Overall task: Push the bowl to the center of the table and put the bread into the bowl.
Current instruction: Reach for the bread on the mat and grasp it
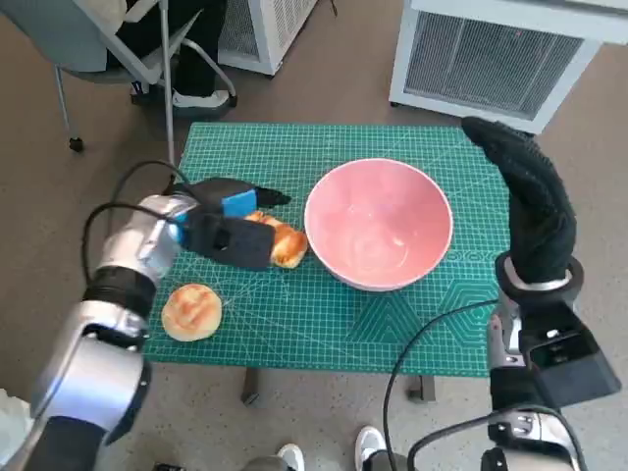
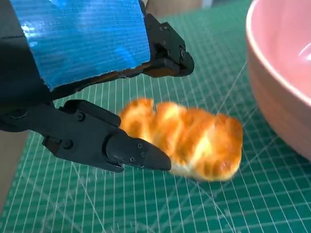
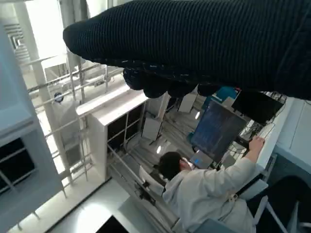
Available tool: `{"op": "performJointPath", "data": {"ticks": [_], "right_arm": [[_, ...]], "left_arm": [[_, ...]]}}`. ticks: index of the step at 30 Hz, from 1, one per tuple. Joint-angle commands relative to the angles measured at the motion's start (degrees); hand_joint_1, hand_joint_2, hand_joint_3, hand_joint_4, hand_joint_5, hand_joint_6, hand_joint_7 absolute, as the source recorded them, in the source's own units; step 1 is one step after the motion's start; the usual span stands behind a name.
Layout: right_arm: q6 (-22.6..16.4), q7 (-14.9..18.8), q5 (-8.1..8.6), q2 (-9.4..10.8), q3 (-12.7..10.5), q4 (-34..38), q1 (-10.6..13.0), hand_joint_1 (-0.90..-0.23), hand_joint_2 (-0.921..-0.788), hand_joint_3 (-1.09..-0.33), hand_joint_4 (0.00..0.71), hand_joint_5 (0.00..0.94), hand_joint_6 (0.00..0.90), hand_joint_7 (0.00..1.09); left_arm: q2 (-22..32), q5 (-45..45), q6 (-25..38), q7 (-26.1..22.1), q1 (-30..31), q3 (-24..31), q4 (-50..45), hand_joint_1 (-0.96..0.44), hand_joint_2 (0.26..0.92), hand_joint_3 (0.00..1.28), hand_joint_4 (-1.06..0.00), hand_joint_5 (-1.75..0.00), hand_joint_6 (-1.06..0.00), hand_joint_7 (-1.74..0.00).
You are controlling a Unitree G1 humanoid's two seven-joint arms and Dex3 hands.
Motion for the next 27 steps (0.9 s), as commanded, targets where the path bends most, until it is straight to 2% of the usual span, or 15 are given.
{"op": "performJointPath", "data": {"ticks": [1, 3, 7, 11, 12, 13, 14, 15, 18, 21, 27], "right_arm": [[0.7, -0.8, -0.83, -0.4, 0.2, -0.2, 1.6, -0.551, -0.921, -0.815, 0.271, 0.009, -0.001, 0.68], [0.6, -1.0, -0.94, -0.4, 0.2, -0.1, 1.6, -0.550, -0.921, -0.815, 0.271, 0.009, -0.001, 0.68], [0.5, -1.3, -1.20, -0.3, 0.3, -0.1, 1.7, -0.552, -0.921, -0.815, 0.271, 0.009, -0.001, 0.68], [0.5, -1.6, -1.18, -0.3, 0.5, -0.1, 1.8, -0.552, -0.921, -0.815, 0.270, 0.009, -0.001, 0.68], [0.5, -1.6, -1.15, -0.3, 0.5, 0.0, 1.8, -0.552, -0.921, -0.815, 0.269, 0.008, -0.001, 0.68], [0.5, -1.6, -1.12, -0.3, 0.5, 0.0, 1.8, -0.552, -0.921, -0.815, 0.269, 0.008, -0.001, 0.68], [0.5, -1.6, -1.11, -0.3, 0.5, 0.1, 1.8, -0.552, -0.921, -0.815, 0.269, 0.008, -0.001, 0.68], [0.5, -1.6, -1.01, -0.3, 0.6, 0.1, 1.8, -0.552, -0.921, -0.815, 0.268, 0.008, -0.001, 0.68], [0.5, -1.5, -0.83, -0.3, 0.6, 0.1, 1.9, -0.553, -0.921, -0.815, 0.267, 0.007, -0.001, 0.68], [0.6, -1.6, -0.83, -0.2, 0.6, 0.1, 2.0, -0.554, -0.921, -0.815, 0.266, 0.007, -0.001, 0.68], [0.9, -1.5, -0.60, -0.1, 0.8, 0.0, 2.1, -0.555, -0.921, -0.815, 0.265, 0.006, -0.001, 0.68]], "left_arm": [[-1.5, -0.5, 3.7, -1.8, -1.6, -0.4, 1.0, -0.30, 0.770, 0.00, -0.30, -0.02, -0.45, -0.03], [-1.8, -0.3, 3.3, -1.4, -1.1, -0.8, 0.9, -0.28, 0.766, 0.00, -0.35, -0.03, -0.47, -0.03], [-1.7, -0.1, 0.4, 0.1, 0.1, -1.5, 0.9, -0.20, 0.775, 0.00, -0.54, -0.06, -0.55, -0.06], [-1.4, 0.4, -2.1, 1.5, 1.0, -2.3, 1.4, -0.12, 0.815, 0.02, -0.68, -0.11, -0.67, -0.12], [-1.3, 0.4, -2.6, 1.7, 1.1, -2.5, 1.5, -0.09, 0.839, 0.02, -0.72, -0.16, -0.70, -0.19], [-1.1, 0.5, -3.2, 2.1, 1.3, -2.8, 1.6, -0.08, 0.848, 0.01, -0.73, -0.19, -0.70, -0.24], [-1.0, 0.5, -3.7, 2.3, 1.4, -2.9, 1.8, -0.05, 0.868, 0.03, -0.72, -0.42, -0.67, -0.47], [-0.7, 0.5, -4.5, 2.6, 1.4, -3.1, 1.9, -0.03, 0.887, 0.07, -0.67, -0.72, -0.62, -0.76], [0.0, 0.3, -6.3, 3.2, 1.5, -3.2, 2.0, -0.01, 0.910, 0.09, -0.64, -1.03, -0.61, -1.09], [0.9, -0.2, -7.4, 3.7, 1.2, -2.8, 2.2, 0.00, 0.917, 0.08, -0.65, -1.08, -0.63, -1.18], [2.8, -1.8, -8.9, 4.0, 0.5, -1.0, 2.1, 0.00, 0.920, 0.06, -0.69, -1.05, -0.65, -1.24]]}}
